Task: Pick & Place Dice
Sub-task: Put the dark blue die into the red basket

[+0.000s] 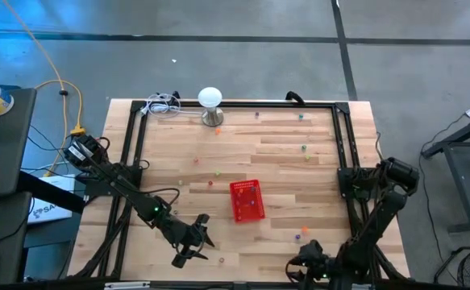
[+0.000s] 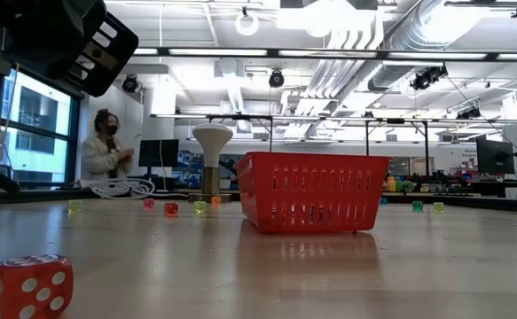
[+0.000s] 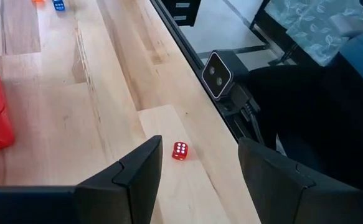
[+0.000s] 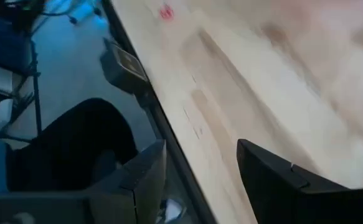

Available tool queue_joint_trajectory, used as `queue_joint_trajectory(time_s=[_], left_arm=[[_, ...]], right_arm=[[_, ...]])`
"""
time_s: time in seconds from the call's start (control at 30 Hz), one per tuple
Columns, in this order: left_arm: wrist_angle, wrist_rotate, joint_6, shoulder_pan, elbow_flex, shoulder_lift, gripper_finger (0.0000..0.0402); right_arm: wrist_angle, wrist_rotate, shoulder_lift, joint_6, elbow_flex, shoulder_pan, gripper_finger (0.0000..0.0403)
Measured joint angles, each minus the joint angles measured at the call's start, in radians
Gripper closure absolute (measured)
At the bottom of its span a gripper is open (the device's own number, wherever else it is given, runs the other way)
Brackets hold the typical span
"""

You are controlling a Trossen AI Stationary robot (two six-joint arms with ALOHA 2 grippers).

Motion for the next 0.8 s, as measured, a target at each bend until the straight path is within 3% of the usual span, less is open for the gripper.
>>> queue_joint_trajectory(time_s=[0.17,0.43,0.8], left_arm=[[0.000,0.000,-0.003,0.000,0.000,0.000,0.0198],[0.000,0.000,-0.073,0.000,0.000,0.000,0.0198],[0.000,-0.030,-0.140,0.000,0.000,0.000,0.0198]], right_arm=[[-0.105,-0.074,0.016,0.217,0.000,-0.008,0.0237],[-0.303,-0.135,0.046,0.404,-0.036,-0.029,0.0267],[-0.300,-0.168,0.053,0.416,-0.079,-0.069,0.0275]])
